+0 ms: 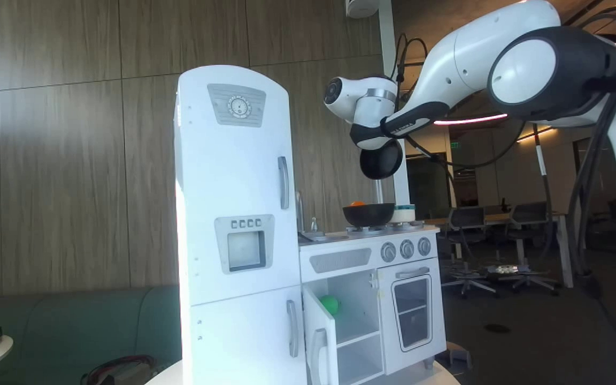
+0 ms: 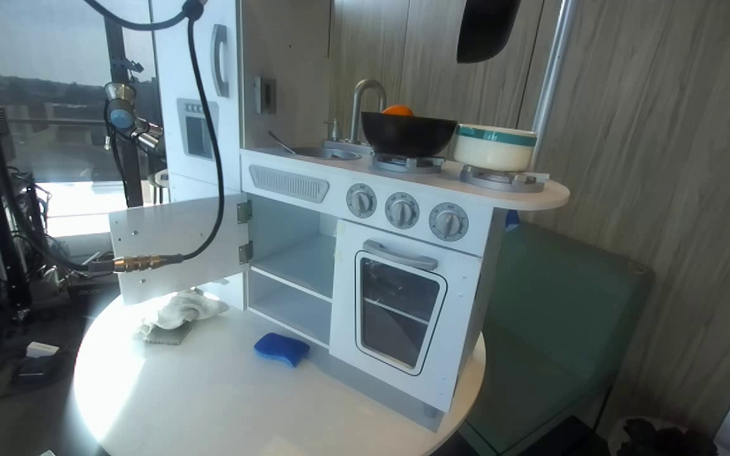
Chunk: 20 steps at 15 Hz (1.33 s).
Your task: Open the top cabinet door, then pour some contents from the left bowl to the right bowl and put the bowl in the top compartment of the top cabinet, then pour the contents from the left bowl into the right bowl
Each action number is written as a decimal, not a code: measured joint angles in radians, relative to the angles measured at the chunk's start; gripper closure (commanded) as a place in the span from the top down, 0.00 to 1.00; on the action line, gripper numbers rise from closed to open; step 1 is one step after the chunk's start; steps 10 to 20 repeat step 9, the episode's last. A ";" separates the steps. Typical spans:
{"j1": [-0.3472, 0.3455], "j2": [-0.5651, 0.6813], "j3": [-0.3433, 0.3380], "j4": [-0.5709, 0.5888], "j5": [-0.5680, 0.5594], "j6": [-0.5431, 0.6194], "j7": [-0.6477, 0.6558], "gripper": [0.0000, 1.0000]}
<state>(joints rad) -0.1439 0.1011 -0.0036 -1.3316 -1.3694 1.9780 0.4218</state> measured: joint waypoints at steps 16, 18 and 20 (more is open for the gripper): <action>0.185 -0.045 0.086 -0.269 0.101 -0.323 0.547 0.01; 0.185 -0.045 0.086 -0.269 0.101 -0.323 0.547 0.01; 0.185 -0.045 0.086 -0.269 0.101 -0.323 0.547 0.01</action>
